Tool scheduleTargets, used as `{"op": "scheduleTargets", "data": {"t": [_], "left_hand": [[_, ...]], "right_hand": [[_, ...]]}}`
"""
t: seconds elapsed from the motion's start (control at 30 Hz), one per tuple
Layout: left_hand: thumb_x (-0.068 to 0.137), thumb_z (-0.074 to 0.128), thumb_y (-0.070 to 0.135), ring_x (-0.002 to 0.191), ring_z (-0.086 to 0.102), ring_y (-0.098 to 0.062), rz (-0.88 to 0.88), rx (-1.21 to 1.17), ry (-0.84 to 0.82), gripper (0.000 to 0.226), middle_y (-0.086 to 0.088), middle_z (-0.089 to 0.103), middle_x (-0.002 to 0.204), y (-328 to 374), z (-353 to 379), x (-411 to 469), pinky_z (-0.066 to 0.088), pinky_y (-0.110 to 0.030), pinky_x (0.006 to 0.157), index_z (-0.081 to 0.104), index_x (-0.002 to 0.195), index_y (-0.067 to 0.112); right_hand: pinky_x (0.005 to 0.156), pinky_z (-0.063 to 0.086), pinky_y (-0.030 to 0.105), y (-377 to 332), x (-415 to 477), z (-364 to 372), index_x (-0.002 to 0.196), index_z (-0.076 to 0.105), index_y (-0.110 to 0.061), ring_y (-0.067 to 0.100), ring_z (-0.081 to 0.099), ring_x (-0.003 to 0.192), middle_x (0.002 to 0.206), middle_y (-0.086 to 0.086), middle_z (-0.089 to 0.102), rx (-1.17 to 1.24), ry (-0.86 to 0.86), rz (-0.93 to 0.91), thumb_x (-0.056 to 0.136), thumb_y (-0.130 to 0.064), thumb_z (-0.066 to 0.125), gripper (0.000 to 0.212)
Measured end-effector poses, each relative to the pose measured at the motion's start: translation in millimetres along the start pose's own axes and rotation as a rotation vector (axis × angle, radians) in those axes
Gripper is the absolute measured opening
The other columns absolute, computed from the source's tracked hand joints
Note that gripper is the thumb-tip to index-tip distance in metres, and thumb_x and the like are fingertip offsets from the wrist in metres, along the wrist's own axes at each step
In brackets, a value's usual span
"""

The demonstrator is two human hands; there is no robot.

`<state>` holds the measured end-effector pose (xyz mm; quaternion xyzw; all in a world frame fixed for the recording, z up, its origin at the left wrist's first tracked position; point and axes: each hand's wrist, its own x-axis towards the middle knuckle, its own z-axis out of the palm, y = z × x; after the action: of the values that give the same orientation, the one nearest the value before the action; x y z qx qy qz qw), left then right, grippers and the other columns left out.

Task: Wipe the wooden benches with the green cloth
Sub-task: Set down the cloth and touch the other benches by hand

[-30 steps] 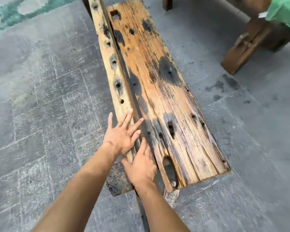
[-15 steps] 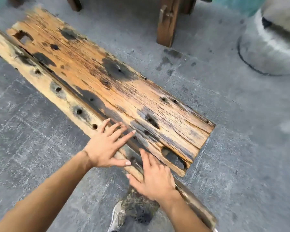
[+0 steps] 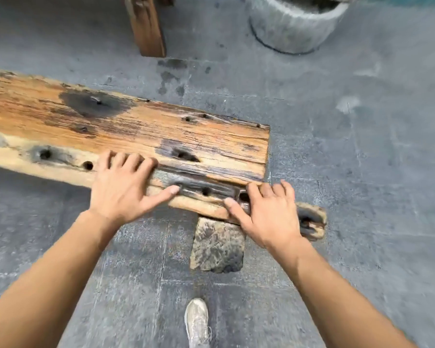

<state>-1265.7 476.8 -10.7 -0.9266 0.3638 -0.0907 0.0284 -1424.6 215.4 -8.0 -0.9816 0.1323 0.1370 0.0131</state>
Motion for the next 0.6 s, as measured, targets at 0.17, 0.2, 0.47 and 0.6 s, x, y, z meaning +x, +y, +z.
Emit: {"op": "scheduleTargets", "data": {"t": [0.17,0.2,0.47,0.6], "left_hand": [[0.089,0.024,0.089,0.086,0.054,-0.035,-0.016,-0.022,0.015,0.088,-0.018,0.059,0.091,13,6,4,0.037,-0.052,0.091,0.063,0.102,0.011],[0.089,0.023,0.089,0.086,0.053,-0.035,-0.023,-0.015,0.018,0.088,-0.017,0.058,0.091,16,6,6,0.036,-0.051,0.091,0.060,0.100,0.010],[0.082,0.015,0.098,0.115,0.056,-0.040,-0.032,-0.016,0.071,0.103,-0.017,0.063,0.113,39,19,-8,0.029,-0.058,0.115,0.063,0.126,0.018],[0.083,0.013,0.096,0.112,0.060,-0.039,-0.039,-0.033,0.149,0.105,-0.017,0.068,0.113,39,18,-14,0.034,-0.053,0.111,0.067,0.121,0.014]], "right_hand": [[0.124,0.017,0.062,24,-30,20,0.135,0.058,-0.016,0.039,0.059,0.114,0.111,0.018,0.066,-0.055,0.132,0.169,0.096,-0.080,0.003,0.093],[0.123,0.020,0.061,28,-33,23,0.140,0.056,-0.015,0.040,0.058,0.115,0.114,0.019,0.065,-0.073,0.148,0.181,0.098,-0.079,0.008,0.091],[0.116,0.031,0.056,14,-35,50,0.115,0.068,-0.010,0.040,0.058,0.112,0.113,0.020,0.068,0.002,0.520,0.290,0.097,-0.062,0.033,0.065],[0.106,0.038,0.051,10,-32,58,0.108,0.073,-0.009,0.039,0.063,0.102,0.104,0.017,0.073,0.037,0.673,0.283,0.096,-0.055,0.038,0.059]]}}
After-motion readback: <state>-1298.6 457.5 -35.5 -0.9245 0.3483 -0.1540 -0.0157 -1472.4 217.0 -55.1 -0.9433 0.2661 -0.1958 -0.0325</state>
